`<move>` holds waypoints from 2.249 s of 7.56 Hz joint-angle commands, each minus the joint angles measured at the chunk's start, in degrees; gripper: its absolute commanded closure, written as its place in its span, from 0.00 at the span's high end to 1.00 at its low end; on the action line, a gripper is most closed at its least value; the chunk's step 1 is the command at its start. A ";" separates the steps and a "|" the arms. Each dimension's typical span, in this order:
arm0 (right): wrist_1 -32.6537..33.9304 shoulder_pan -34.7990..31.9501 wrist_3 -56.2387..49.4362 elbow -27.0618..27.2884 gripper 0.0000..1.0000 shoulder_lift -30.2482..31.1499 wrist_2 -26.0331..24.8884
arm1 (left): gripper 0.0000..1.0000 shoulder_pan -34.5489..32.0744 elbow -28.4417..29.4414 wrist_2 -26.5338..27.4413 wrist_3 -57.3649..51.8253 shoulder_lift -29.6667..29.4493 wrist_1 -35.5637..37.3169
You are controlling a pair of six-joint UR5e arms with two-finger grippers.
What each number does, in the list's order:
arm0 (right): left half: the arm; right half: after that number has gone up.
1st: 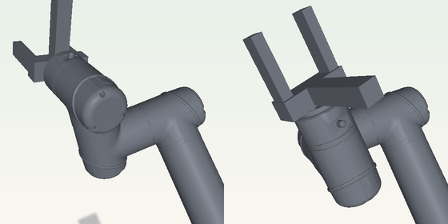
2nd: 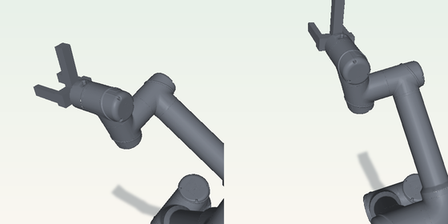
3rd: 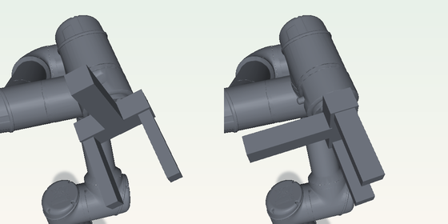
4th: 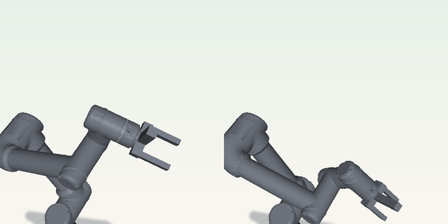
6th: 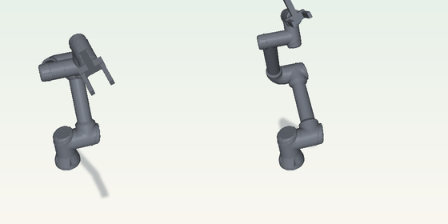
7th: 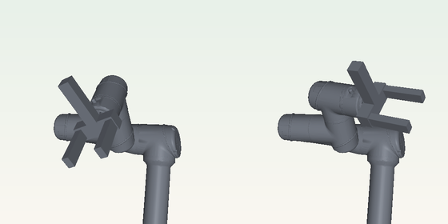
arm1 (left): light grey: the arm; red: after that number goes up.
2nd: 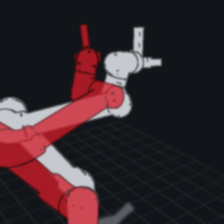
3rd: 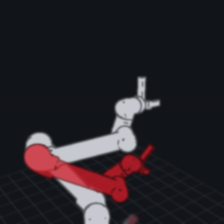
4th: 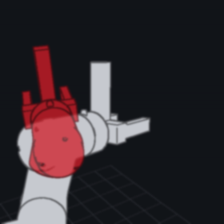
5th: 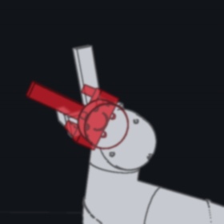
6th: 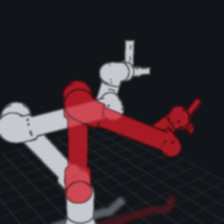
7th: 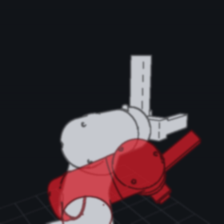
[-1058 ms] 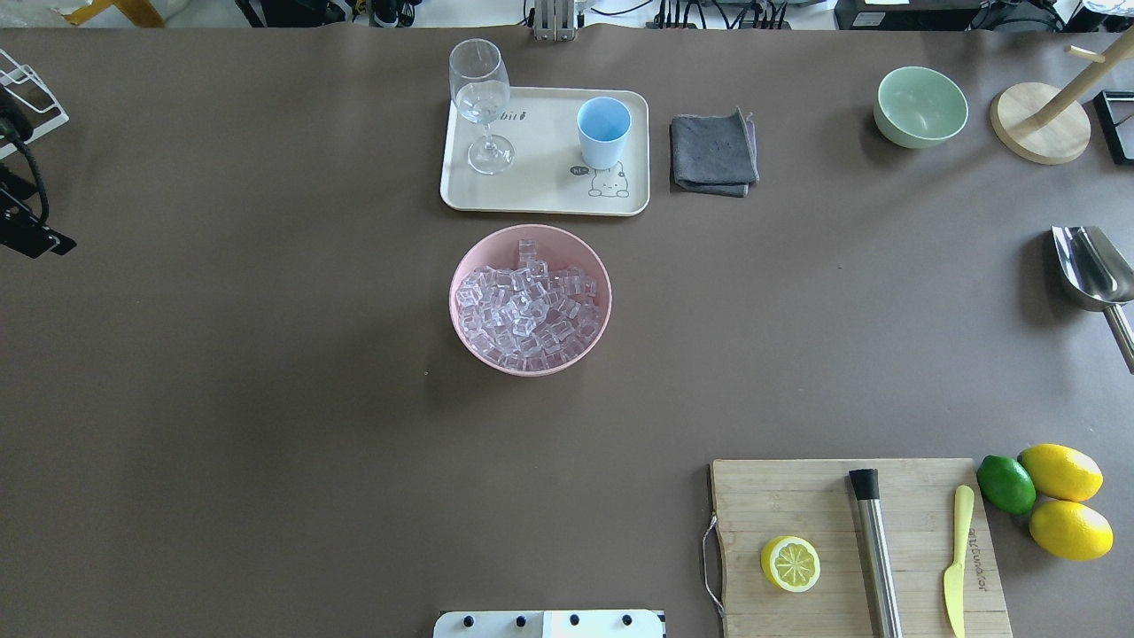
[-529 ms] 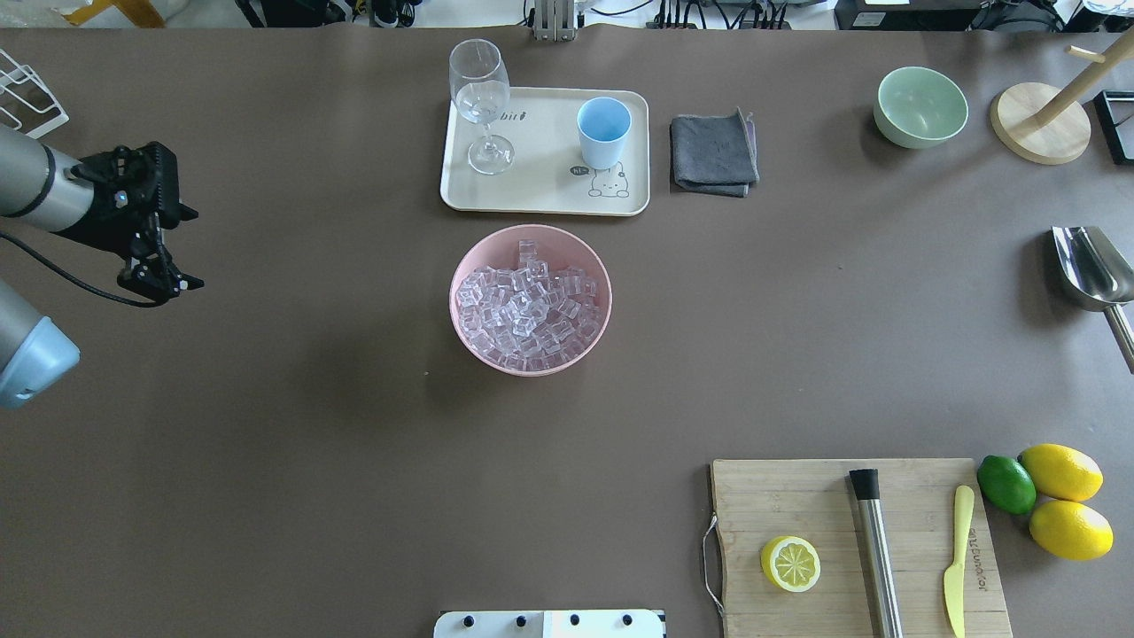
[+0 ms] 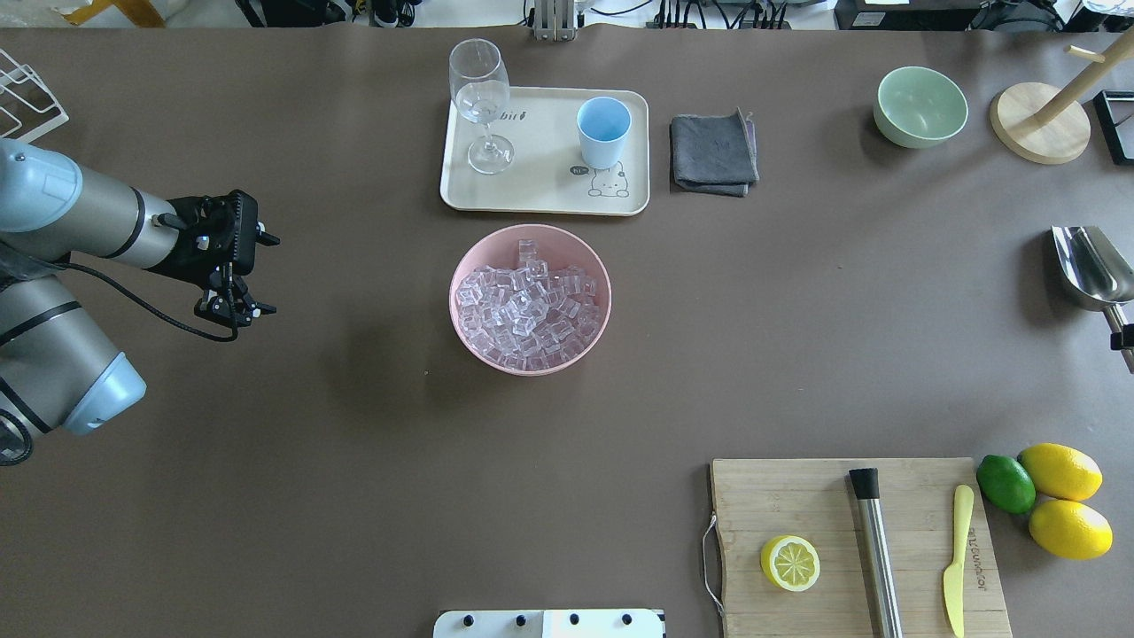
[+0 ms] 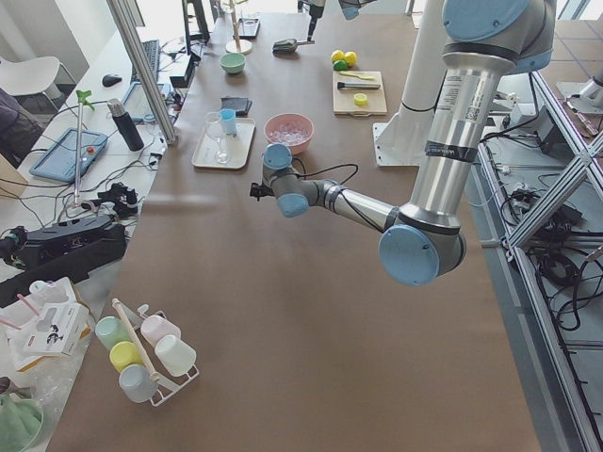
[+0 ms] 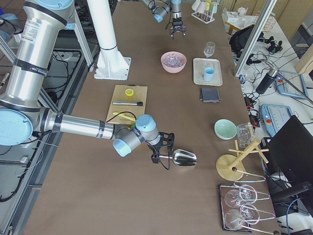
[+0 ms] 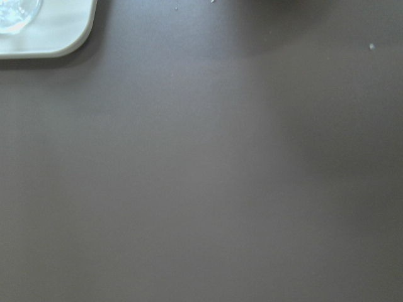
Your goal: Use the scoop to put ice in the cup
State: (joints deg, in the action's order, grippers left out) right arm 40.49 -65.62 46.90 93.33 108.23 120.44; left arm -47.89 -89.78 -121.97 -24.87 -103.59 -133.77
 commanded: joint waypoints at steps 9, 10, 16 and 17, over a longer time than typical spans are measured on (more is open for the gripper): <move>-10.58 6.91 4.51 -5.51 0.50 0.84 -7.50 | 0.99 7.27 0.30 -5.03 6.94 -10.67 -0.53; -12.26 6.91 4.51 -6.57 0.39 0.93 -7.50 | 0.99 8.33 0.48 -3.99 7.20 -10.85 -0.44; -11.49 6.47 -1.33 -2.81 0.00 1.11 -0.34 | 0.99 8.77 2.40 -2.40 16.69 -12.51 -0.09; -9.22 4.29 -6.60 -1.67 0.00 0.67 2.32 | 0.99 9.30 4.94 -2.31 16.69 -14.61 -0.26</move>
State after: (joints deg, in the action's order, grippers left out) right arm 28.81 -59.10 48.13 89.82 109.25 117.42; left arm -39.30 -88.03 -124.40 -9.11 -115.61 -133.86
